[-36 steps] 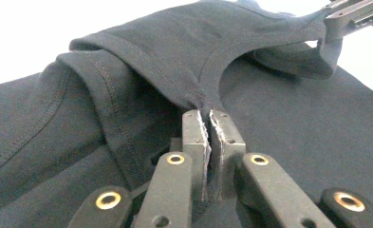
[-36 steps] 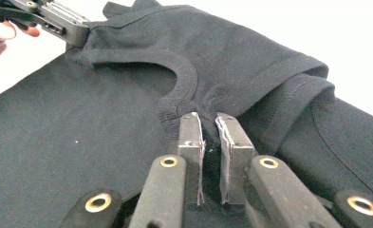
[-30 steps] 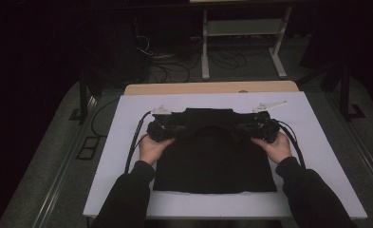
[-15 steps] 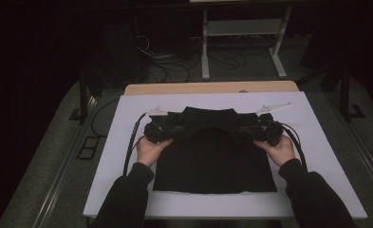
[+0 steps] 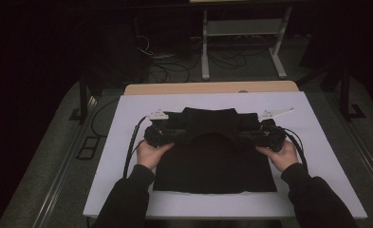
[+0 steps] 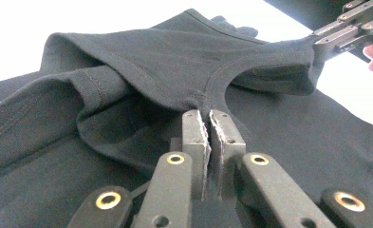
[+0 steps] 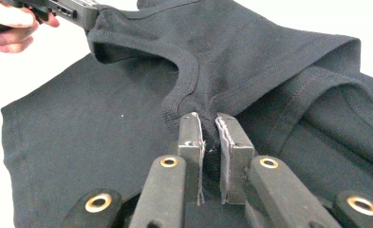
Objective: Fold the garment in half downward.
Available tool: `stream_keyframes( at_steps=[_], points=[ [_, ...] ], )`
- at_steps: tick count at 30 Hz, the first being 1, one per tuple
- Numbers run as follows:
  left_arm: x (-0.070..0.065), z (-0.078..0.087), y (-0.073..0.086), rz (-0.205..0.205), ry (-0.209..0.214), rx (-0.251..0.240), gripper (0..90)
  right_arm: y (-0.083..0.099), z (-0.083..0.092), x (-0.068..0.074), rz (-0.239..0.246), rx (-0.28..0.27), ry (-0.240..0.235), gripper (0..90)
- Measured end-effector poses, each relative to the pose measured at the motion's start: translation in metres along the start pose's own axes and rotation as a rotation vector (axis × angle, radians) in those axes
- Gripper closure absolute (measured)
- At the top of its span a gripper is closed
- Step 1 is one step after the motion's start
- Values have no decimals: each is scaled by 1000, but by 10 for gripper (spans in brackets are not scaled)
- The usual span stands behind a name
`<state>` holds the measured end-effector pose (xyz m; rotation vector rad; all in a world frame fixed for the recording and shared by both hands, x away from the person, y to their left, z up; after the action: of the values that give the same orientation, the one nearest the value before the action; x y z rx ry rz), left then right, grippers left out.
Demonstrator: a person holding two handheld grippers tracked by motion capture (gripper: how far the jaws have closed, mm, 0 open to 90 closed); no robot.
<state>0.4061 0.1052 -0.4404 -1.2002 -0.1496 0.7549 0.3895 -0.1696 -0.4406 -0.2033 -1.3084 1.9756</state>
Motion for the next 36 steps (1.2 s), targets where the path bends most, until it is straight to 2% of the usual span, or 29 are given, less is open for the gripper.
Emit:
stream_keyframes(
  at_steps=[3, 9, 12, 14, 24, 29, 36],
  points=[
    [-3, 3, 2, -13, -8, 6, 842, 3, 3, 3, 3, 1, -3, 801],
    [-6, 12, 8, -1, -14, 9, 842, 9, 7, 8, 0, 11, -10, 801],
    [-9, 13, 12, 2, -2, 21, 842, 11, 9, 12, 3, 9, -18, 801],
    [-12, 14, 13, -11, 3, 34, 842, 12, 11, 14, 1, 8, -17, 801],
    [-24, 26, 16, -21, 15, 25, 842, 19, 19, 19, -13, 17, -37, 803],
    [-26, 28, 21, -13, 20, 37, 842, 22, 22, 24, -12, 21, -51, 803],
    [-33, 29, 27, -25, 35, 54, 842, 28, 24, 32, -9, 38, -67, 803]
  ],
)
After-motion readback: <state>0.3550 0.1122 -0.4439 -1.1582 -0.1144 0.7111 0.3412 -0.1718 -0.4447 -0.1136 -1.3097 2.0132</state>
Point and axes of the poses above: each handheld gripper's, and its own axes: z roughly backward along the jaws, y roughly out of its underside, x roughly to its left, the point moved 7 cm from there along -z, roughly forward along the jaws, and after that the axes turned 10 degrees about -x, right-handed, at the moved point
